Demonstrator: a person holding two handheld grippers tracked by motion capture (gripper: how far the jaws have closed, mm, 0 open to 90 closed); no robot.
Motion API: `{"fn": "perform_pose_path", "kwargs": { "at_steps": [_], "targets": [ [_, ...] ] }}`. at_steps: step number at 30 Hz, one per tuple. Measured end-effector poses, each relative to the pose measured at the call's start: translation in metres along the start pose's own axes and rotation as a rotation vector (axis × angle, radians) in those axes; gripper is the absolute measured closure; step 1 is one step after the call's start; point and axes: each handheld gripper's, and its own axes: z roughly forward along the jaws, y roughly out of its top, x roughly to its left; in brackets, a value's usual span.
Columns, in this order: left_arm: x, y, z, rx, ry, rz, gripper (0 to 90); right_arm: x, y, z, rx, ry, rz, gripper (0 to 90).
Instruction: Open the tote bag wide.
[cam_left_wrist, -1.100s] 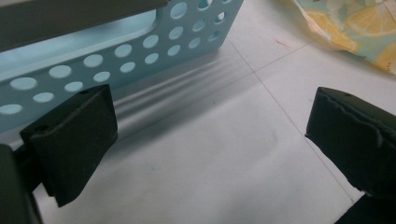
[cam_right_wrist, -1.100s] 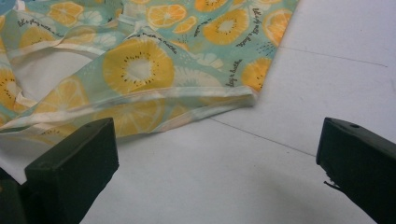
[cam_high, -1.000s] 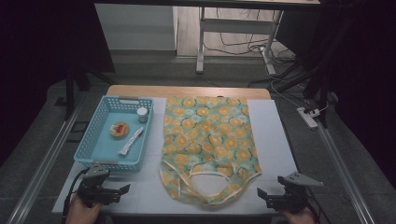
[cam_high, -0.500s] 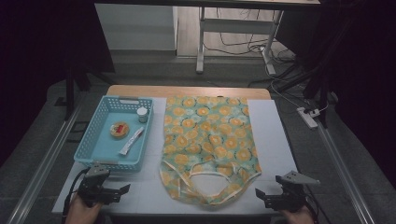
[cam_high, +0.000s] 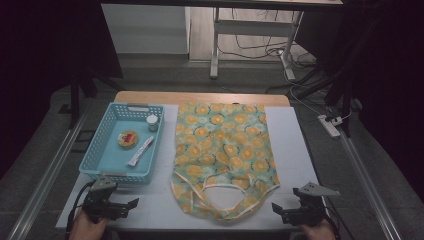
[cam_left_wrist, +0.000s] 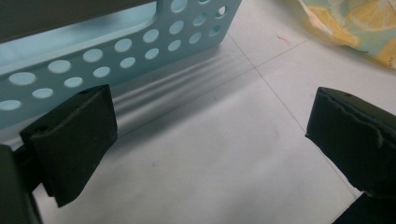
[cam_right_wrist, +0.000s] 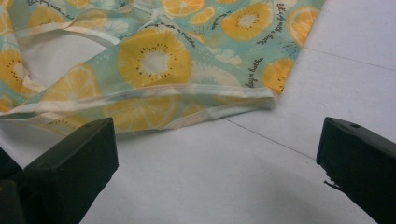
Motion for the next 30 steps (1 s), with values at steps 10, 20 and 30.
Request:
{"fn": "perform_pose_path", "kwargs": {
  "at_steps": [10,20,30],
  "targets": [
    [0.0,0.0,0.0,0.001,-0.004,-0.001,2.1,0.005,0.003,-0.001,-0.01,-0.002,-0.042,0.0],
    [0.0,0.0,0.0,0.003,-0.01,0.002,2.3,0.02,0.011,0.001,-0.002,0.025,-0.124,0.0],
    [0.001,0.0,0.001,0.005,-0.013,0.002,2.5,0.033,0.02,0.006,-0.01,0.086,-0.166,0.0]
  ]
}}
